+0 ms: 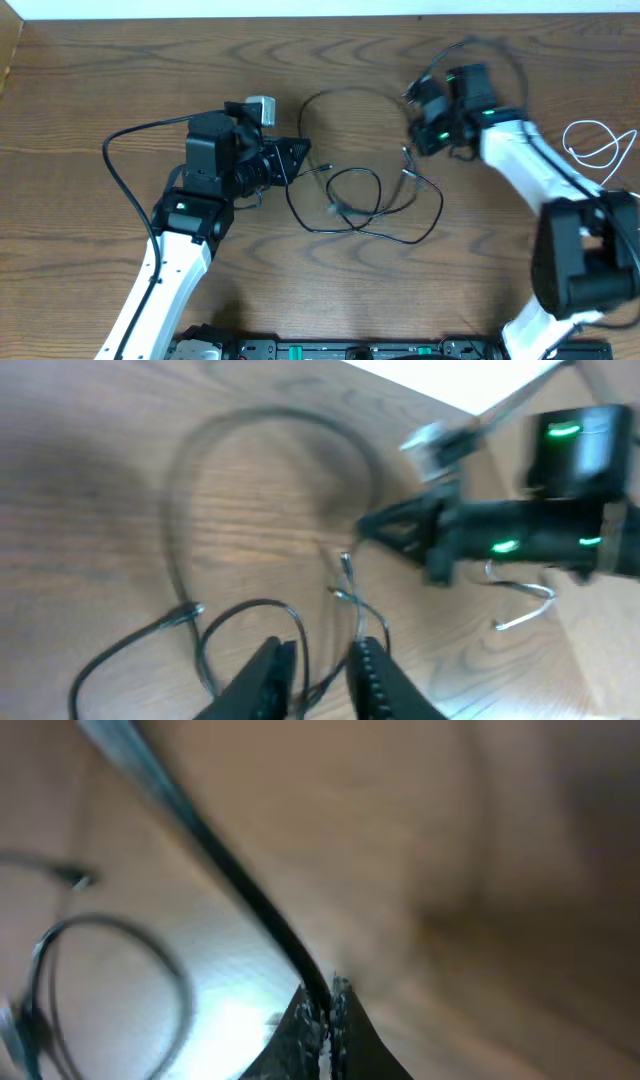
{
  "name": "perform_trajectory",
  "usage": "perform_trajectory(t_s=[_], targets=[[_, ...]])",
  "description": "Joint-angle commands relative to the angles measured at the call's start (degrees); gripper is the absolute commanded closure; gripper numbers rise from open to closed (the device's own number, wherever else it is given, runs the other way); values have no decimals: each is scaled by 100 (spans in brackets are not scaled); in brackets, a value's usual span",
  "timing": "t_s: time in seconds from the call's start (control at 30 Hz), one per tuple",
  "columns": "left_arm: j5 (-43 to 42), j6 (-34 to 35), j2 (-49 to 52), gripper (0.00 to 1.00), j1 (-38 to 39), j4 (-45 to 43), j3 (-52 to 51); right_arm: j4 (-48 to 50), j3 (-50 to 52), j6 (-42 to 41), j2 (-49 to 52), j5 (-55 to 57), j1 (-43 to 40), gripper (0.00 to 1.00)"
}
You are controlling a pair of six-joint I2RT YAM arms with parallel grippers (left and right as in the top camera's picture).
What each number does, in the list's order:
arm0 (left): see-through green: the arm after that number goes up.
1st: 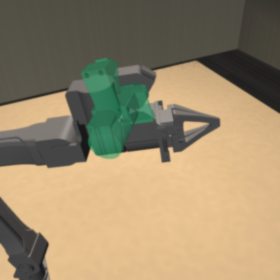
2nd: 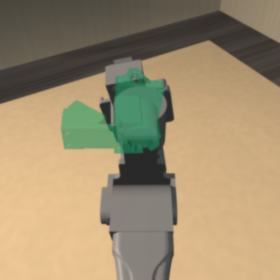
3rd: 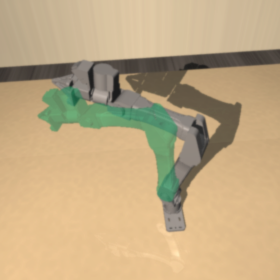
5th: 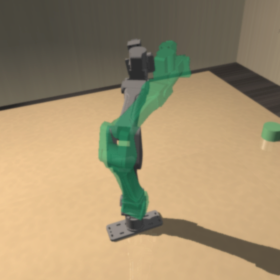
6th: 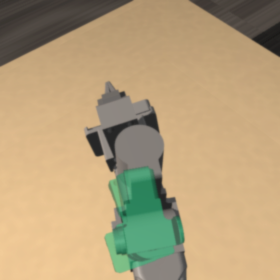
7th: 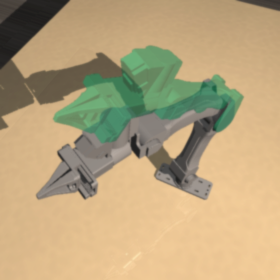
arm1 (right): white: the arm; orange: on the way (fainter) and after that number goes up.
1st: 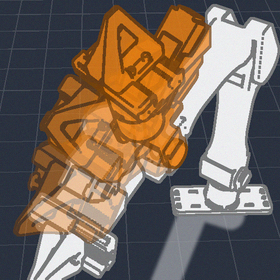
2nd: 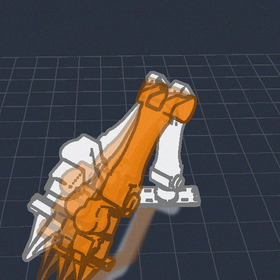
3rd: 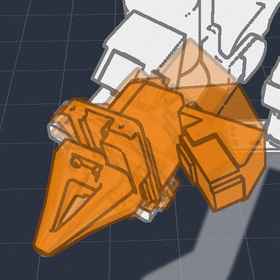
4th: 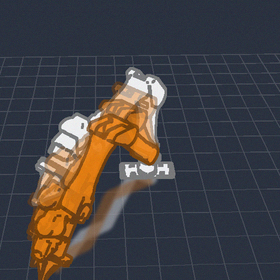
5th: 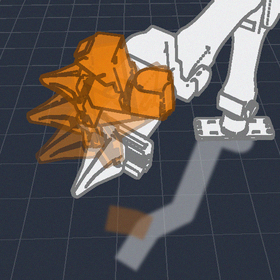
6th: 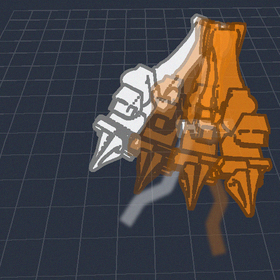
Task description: Untangle cables
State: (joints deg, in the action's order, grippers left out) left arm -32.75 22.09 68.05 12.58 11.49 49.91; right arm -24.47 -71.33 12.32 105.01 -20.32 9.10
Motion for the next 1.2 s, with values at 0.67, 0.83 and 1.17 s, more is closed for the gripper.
perform_trajectory(t_s=[0.67, 0.83, 1.17], targets=[[649, -133, 55, 65, -2, 640, 46, -520, -472, -2107, -1628, 2577, -3510, 99], [649, -133, 55, 66, -2, 649, 46, -498, -472, -2109, -1565, 2616, -3862, 99], [649, -133, 55, 65, 0, 649, 46, -522, -468, -2367, -1530, 868, -4704, 1]])
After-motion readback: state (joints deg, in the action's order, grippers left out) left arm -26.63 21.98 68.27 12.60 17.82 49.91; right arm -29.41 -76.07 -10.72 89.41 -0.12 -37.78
